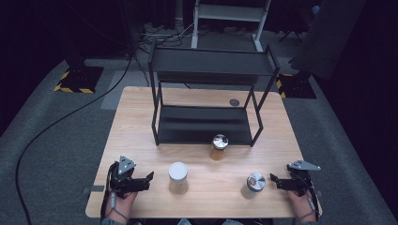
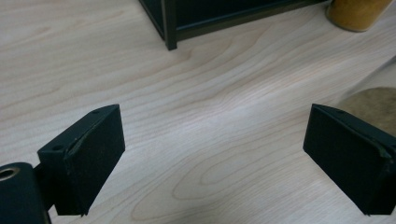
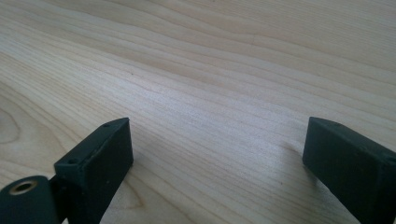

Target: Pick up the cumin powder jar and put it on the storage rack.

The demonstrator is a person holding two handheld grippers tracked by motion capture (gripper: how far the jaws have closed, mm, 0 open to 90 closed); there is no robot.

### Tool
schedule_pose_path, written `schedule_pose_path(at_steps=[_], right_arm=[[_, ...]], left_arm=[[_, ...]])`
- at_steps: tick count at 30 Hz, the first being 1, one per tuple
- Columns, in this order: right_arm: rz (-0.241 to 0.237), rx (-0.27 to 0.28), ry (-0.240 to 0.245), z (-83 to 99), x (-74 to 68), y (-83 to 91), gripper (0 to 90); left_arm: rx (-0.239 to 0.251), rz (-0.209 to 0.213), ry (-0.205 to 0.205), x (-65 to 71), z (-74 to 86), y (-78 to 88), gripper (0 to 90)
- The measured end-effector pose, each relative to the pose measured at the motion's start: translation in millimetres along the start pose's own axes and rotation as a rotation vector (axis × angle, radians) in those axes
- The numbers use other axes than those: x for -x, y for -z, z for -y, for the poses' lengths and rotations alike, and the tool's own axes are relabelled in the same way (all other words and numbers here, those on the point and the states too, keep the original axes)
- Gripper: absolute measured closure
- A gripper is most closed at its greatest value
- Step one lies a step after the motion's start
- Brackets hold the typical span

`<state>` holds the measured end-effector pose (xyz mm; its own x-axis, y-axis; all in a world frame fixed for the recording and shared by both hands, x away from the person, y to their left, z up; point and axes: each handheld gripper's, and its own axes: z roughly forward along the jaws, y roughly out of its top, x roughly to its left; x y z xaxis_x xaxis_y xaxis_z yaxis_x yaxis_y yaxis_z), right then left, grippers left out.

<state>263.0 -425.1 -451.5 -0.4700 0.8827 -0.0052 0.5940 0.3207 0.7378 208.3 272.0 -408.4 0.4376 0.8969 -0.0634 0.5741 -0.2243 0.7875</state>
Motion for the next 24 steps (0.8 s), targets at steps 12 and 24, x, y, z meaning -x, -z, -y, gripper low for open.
schedule_pose_path(at_steps=[12, 24], right_arm=[[0.000, 0.000, -0.002, 0.0, -0.1, 0.0, 8.4], [0.000, 0.000, -0.002, 0.0, -0.1, 0.0, 8.4]], left_arm=[[0.074, 0.034, -0.032, 11.4, -11.8, 24.4, 6.2], [0.128, 0.053, -0.056, 19.0, -19.9, 36.3, 6.6]])
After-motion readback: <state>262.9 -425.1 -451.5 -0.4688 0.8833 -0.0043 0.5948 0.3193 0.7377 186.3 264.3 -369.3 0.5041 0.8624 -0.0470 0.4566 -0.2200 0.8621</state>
